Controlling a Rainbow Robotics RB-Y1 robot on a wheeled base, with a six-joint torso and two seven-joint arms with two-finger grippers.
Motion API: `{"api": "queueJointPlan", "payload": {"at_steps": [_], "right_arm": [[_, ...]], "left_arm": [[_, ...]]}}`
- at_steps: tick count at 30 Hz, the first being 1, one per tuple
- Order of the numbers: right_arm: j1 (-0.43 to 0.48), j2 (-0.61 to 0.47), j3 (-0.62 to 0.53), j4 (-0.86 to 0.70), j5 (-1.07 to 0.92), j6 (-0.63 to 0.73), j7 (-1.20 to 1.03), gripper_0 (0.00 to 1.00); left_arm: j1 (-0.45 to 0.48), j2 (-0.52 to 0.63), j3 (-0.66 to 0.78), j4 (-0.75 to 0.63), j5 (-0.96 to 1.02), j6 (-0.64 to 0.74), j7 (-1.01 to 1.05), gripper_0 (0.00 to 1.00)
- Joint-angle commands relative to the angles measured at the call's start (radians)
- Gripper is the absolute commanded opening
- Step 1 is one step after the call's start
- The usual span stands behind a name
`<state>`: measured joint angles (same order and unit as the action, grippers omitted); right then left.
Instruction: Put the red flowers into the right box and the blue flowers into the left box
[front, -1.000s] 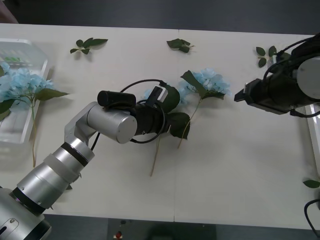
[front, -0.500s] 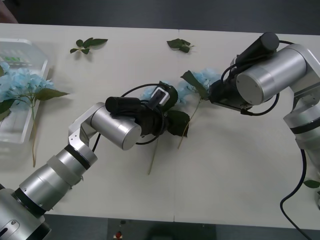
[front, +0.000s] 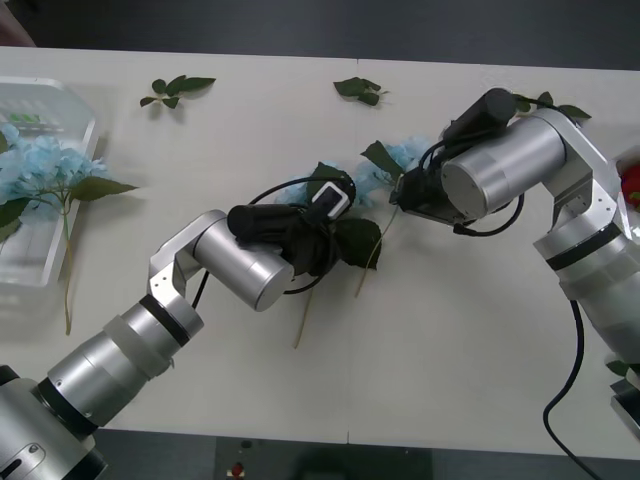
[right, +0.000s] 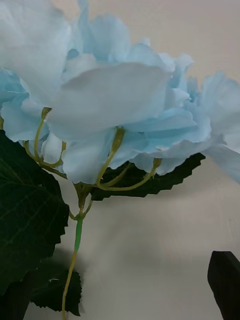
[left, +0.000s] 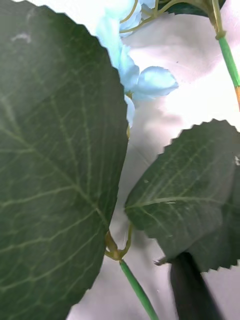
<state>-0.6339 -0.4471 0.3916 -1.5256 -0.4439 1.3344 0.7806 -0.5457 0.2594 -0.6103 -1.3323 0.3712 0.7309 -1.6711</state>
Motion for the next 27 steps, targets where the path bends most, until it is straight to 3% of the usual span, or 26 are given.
{"api": "queueJointPlan", "payload": {"at_steps": [1,3,6,20,24,27], "right_arm": [[-0.021,0.01,0.038,0.012,0.008,-0.02,-0.012,1.0],[-0.021,0.018,0.044,0.028,0.011,-0.032,-0.009,1.0],[-0.021,0.024,0.064,0.045,0.031,-0.052,-0.017,1.0],[-0.021,0.057,0.093,0.125,0.065,-0.129,-0.023,1.0],[-0.021,0.062,0.102,0.125,0.076,-0.129,-0.027,1.0],[-0.021,0.065,0.105,0.131,0.08,-0.129,-0.032,1.0]], "left_arm": [[-0.031,-0.019,-0.002,-0.018,-0.009,-0.013,0.065,0.27],[-0.028,-0.022,-0.002,-0.018,-0.012,-0.013,0.071,0.08],[-0.028,-0.022,-0.002,-0.016,-0.02,-0.011,0.077,0.0],[-0.028,-0.011,-0.002,-0.018,-0.064,-0.013,0.106,0.0],[-0.03,0.021,0.02,-0.076,-0.052,0.002,0.12,0.0],[-0.03,0.061,0.053,-0.182,-0.043,0.107,0.129,0.0]]}}
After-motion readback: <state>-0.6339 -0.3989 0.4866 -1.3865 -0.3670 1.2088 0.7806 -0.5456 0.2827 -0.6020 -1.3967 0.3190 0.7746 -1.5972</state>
